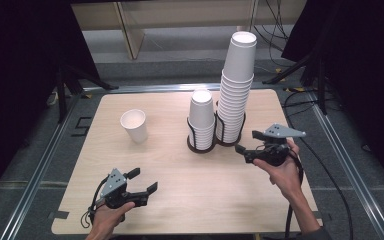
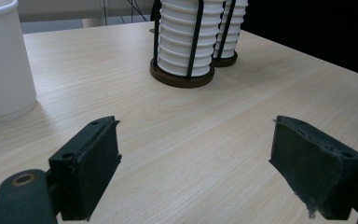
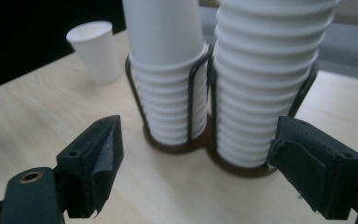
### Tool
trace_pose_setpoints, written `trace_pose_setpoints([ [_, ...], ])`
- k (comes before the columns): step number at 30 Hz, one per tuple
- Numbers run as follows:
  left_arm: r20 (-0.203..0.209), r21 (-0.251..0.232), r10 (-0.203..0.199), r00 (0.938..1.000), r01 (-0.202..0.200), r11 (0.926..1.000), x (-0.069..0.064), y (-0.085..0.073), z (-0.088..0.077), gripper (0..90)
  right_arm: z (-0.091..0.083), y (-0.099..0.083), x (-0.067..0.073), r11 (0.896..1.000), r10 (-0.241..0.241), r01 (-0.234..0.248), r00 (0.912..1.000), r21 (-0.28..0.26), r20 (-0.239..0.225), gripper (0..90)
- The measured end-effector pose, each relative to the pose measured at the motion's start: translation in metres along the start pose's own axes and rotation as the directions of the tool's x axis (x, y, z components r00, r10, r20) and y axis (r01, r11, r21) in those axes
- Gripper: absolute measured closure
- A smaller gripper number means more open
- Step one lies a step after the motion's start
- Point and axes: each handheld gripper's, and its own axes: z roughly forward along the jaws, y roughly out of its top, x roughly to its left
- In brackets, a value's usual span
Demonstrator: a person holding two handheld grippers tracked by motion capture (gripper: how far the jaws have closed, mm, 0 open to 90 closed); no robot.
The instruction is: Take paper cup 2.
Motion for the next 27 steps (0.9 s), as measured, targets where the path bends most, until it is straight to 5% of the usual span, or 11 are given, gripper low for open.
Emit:
trace_pose_setpoints([
  [11, -0.002, 0.01, -0.031, 0.9995, 0.031, 0.9995, 0.005, 0.001, -0.002, 14.5, -0.01, 0.057, -0.019, 0.998, 0.006, -0.005, 0.9998, -0.07, 0.019, 16.2],
  [22, 0.026, 0.019, 0.009, 0.9996, -0.009, 0.9998, 0.001, -0.001, 0.001, 14.5, -0.01, 0.105, -0.028, 0.992, 0.015, -0.012, 0.9997, -0.123, 0.021, 15.4],
  [27, 0.029, 0.025, 0.02, 0.9994, -0.021, 0.9995, 0.002, -0.001, 0.001, 14.5, -0.007, 0.13, -0.025, 0.989, -0.023, 0.03, 0.9986, -0.145, 0.047, 15.4],
])
